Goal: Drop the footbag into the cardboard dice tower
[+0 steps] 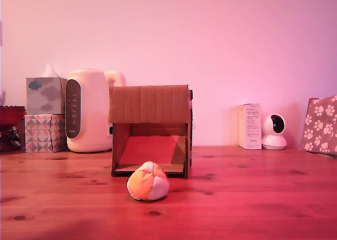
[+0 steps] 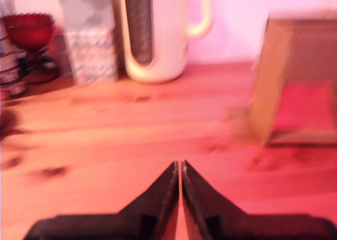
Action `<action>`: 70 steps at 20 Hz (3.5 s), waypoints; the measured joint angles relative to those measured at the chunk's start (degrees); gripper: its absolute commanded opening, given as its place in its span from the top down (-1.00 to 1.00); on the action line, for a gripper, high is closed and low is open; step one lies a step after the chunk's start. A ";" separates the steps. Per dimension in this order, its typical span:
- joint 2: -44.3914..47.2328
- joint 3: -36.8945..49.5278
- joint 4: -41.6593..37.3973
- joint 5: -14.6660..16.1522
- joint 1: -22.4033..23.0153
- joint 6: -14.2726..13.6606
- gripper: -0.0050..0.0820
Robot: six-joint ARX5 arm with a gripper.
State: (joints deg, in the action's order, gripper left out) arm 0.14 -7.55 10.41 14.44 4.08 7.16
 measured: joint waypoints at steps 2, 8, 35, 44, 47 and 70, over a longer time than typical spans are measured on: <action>0.00 -2.78 -0.33 3.32 0.04 1.44 0.94; 7.67 -3.80 -2.75 9.77 4.04 3.23 0.94; 74.23 -10.95 -42.07 4.50 30.05 0.09 -0.90; 84.70 -18.16 -42.16 4.33 30.08 -5.66 -0.87; 89.57 -21.88 -42.21 4.09 30.08 -6.97 -0.87; 81.77 -28.87 -21.99 2.25 30.75 -8.76 0.92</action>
State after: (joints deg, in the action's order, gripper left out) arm 81.91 -36.42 -11.57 16.69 34.83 -1.61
